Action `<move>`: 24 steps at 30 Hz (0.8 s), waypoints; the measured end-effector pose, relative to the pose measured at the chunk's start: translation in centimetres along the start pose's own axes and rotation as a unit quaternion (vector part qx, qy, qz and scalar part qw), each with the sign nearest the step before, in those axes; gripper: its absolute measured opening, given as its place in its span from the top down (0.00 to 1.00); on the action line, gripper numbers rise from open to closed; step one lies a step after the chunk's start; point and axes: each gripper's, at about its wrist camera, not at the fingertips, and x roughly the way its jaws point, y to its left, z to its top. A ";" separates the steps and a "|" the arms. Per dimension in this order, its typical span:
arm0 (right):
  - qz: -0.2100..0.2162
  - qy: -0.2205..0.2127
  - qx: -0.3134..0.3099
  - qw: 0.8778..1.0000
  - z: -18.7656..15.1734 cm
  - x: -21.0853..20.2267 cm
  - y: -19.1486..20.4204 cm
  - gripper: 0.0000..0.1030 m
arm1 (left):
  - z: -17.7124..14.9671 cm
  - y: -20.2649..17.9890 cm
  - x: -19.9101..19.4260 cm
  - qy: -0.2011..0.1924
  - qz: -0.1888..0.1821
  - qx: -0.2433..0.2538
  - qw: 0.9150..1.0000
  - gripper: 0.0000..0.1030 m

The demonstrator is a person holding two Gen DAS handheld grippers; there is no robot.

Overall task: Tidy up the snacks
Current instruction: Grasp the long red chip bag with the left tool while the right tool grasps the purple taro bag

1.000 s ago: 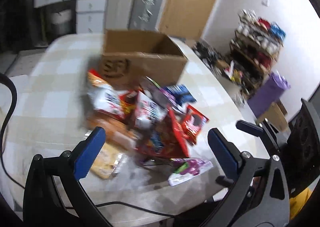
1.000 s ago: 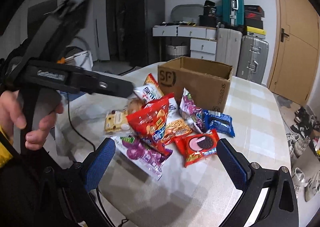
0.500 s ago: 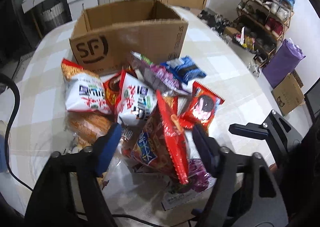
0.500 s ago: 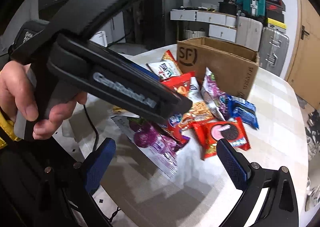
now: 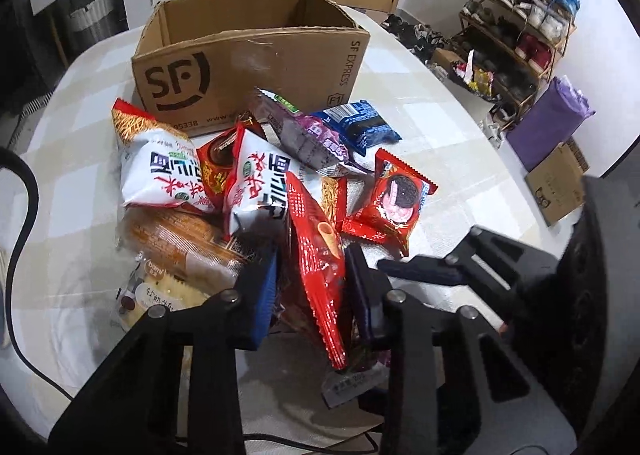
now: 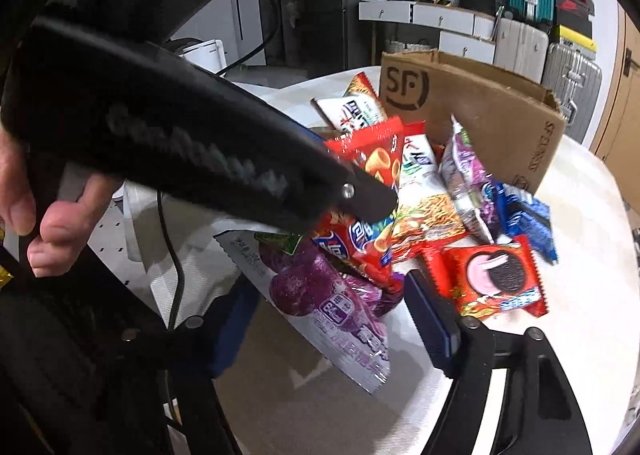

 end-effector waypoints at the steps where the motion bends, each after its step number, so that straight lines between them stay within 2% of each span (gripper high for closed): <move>1: 0.008 0.004 0.001 1.000 0.0 0.2 0.1 0.36 | -0.2 0.3 -0.4 0.000 -0.003 -0.003 1.000 0.71; 3: 0.006 0.010 -0.002 1.000 0.0 0.7 0.2 0.42 | -0.4 0.7 -0.7 -0.003 -0.004 -0.004 1.000 0.71; 12: 0.004 0.019 -0.004 1.000 -0.2 1.3 1.0 0.46 | -0.9 2.0 -1.7 -0.011 -0.034 -0.022 0.999 0.72; 15: 0.008 0.018 -0.002 1.000 -0.3 0.5 1.8 0.47 | -1.1 1.9 -2.0 -0.014 -0.034 -0.020 0.999 0.72; 24: 0.006 0.013 0.021 1.000 -0.8 -0.6 0.8 0.50 | -1.6 2.2 -2.3 -0.016 -0.041 -0.021 0.999 0.73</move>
